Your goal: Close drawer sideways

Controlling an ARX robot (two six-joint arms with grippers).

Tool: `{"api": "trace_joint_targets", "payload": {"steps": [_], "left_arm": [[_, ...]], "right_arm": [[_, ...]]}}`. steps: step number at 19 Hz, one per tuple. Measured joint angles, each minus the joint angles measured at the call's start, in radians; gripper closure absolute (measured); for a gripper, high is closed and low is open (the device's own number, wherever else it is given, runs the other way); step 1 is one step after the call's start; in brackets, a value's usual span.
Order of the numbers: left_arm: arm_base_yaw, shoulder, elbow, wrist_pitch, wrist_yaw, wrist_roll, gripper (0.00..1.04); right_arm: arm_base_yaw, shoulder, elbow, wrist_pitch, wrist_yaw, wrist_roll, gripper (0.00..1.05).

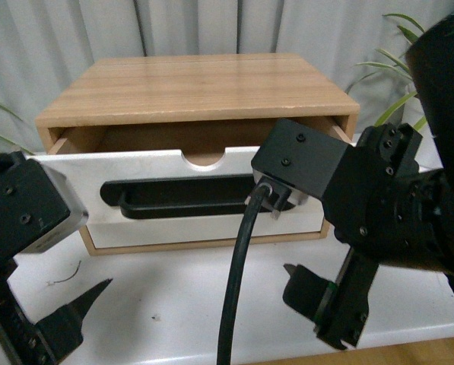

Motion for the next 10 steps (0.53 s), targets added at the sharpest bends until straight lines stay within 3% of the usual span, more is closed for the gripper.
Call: {"api": "trace_joint_targets", "payload": {"steps": [5,10], "left_arm": [[0.014,0.147,0.217,-0.007,-0.043,0.017,0.07],[0.002,0.22,0.267,-0.051,-0.036,0.016,0.07]], "right_arm": [[-0.049,0.179,0.229,0.002,0.008,-0.05,0.06],[-0.062,0.235,0.281,-0.033,-0.017,-0.023,0.07]]}}
